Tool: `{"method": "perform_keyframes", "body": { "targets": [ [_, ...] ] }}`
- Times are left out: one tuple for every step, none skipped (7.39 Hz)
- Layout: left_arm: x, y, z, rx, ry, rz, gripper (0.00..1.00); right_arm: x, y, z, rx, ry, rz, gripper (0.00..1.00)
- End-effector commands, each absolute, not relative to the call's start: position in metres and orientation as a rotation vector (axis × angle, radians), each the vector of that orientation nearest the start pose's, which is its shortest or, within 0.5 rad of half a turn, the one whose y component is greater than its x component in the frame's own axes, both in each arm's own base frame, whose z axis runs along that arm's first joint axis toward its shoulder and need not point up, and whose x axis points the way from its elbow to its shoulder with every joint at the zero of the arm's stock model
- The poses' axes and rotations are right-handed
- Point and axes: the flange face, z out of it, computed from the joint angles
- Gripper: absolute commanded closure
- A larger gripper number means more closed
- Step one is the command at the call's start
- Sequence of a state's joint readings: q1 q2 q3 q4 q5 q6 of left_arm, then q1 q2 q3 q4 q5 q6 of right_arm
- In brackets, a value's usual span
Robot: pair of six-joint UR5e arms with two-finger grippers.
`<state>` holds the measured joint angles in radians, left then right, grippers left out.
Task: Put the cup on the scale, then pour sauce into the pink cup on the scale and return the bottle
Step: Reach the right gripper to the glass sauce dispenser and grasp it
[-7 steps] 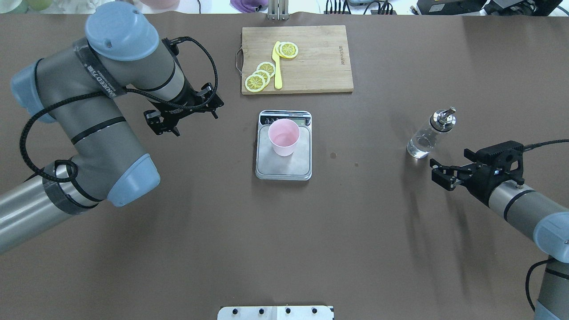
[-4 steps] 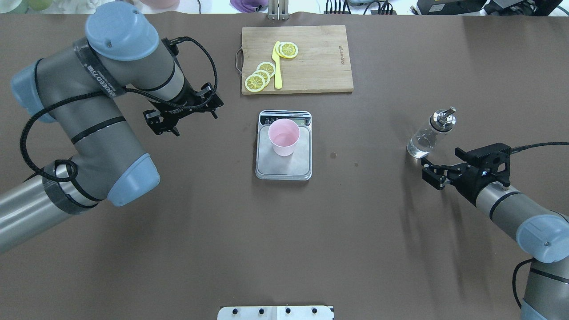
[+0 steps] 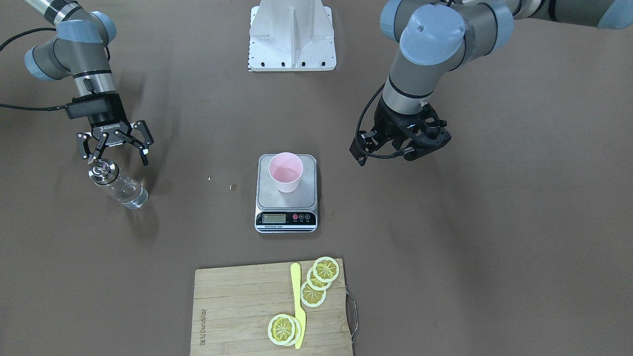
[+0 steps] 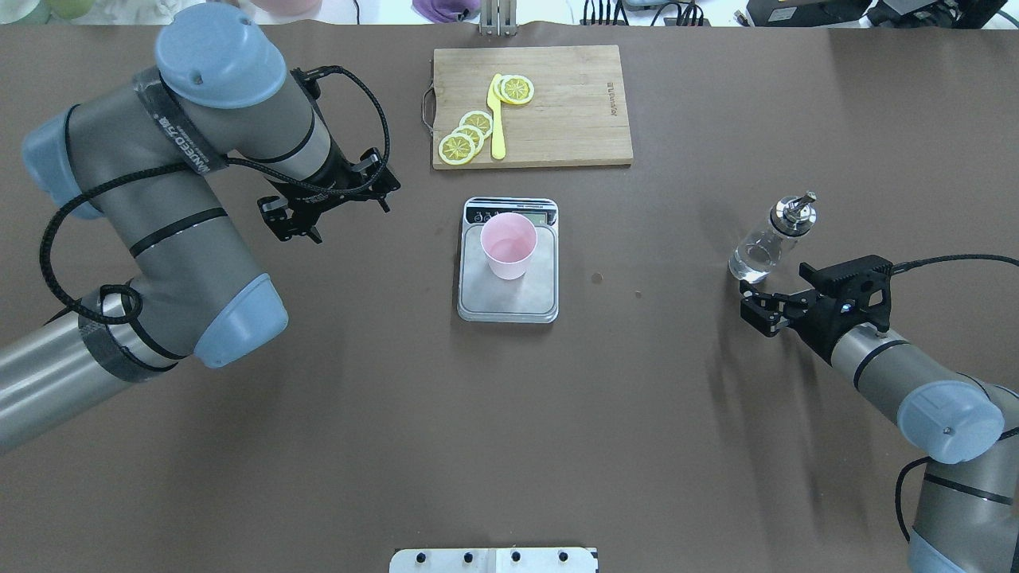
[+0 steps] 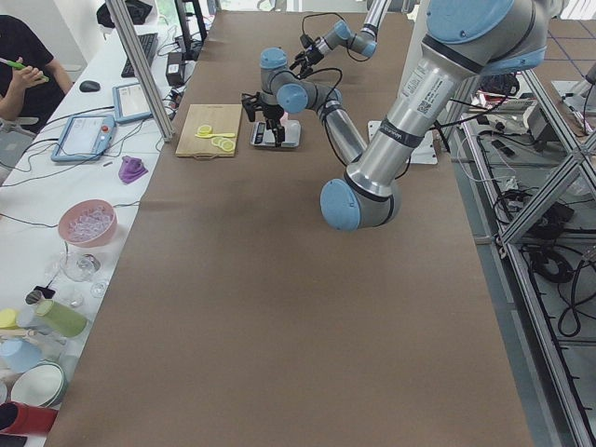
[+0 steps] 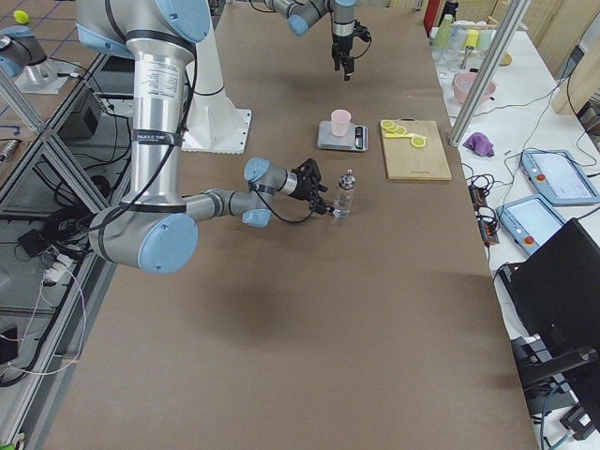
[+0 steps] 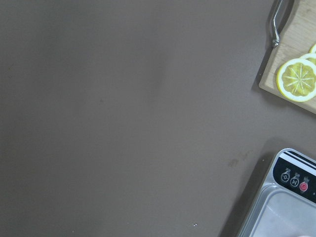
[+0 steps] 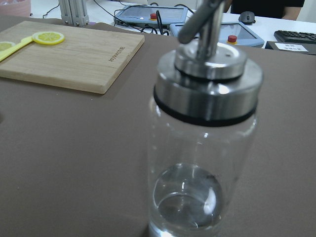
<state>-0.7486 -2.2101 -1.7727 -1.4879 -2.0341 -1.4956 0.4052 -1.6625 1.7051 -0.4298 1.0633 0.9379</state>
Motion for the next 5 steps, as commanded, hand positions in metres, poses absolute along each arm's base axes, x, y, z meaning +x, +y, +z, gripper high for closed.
{"method": "perform_keyframes", "body": {
  "targets": [
    [0.417, -0.507, 0.209, -0.110, 0.861, -0.455, 0.02, -0.363, -0.354, 0.510, 0.958, -0.780, 0.101, 0.01],
    [0.416, -0.508, 0.210, -0.109, 0.861, -0.457, 0.02, -0.362, -0.354, 0.511, 0.958, -0.778, 0.102, 0.01],
    [0.416, -0.508, 0.210, -0.109, 0.861, -0.457, 0.02, -0.357, -0.353, 0.520, 0.972, -0.794, 0.102, 0.01],
    [0.417, -0.507, 0.211, -0.110, 0.860, -0.456, 0.02, -0.356, -0.353, 0.541, 0.994, -0.794, 0.083, 0.01],
    [0.418, -0.508, 0.211, -0.108, 0.865, -0.454, 0.02, -0.355, -0.356, 0.544, 1.008, -0.793, 0.075, 0.01]
  ]
}}
